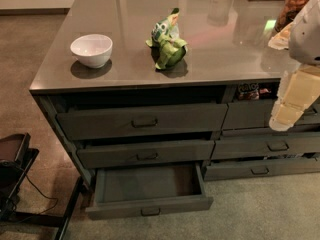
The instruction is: Close bottom drawer
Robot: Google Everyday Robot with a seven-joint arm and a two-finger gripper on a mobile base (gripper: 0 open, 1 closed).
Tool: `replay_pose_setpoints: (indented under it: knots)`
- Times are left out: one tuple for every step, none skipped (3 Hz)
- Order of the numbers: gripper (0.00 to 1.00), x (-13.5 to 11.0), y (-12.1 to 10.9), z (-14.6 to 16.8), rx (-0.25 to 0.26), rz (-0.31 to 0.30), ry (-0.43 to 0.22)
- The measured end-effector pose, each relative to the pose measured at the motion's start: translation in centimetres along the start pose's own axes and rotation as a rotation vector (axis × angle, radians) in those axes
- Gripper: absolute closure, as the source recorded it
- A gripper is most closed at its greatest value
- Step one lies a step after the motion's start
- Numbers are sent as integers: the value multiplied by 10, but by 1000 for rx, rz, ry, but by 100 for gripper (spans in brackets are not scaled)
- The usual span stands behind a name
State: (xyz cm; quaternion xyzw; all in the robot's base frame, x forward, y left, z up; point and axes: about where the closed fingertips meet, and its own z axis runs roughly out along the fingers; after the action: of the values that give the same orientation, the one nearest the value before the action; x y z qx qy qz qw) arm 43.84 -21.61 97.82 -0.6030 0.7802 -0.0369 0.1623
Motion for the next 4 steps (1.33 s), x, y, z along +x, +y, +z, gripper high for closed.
replay_pose_setpoints:
  knots:
    - [0,0,0,0,0,0,0]
    - [18,0,0,0,0,0,0]
    - [41,0,6,30,-8,11,-30]
    - [65,3,25,103,-54,34,-89]
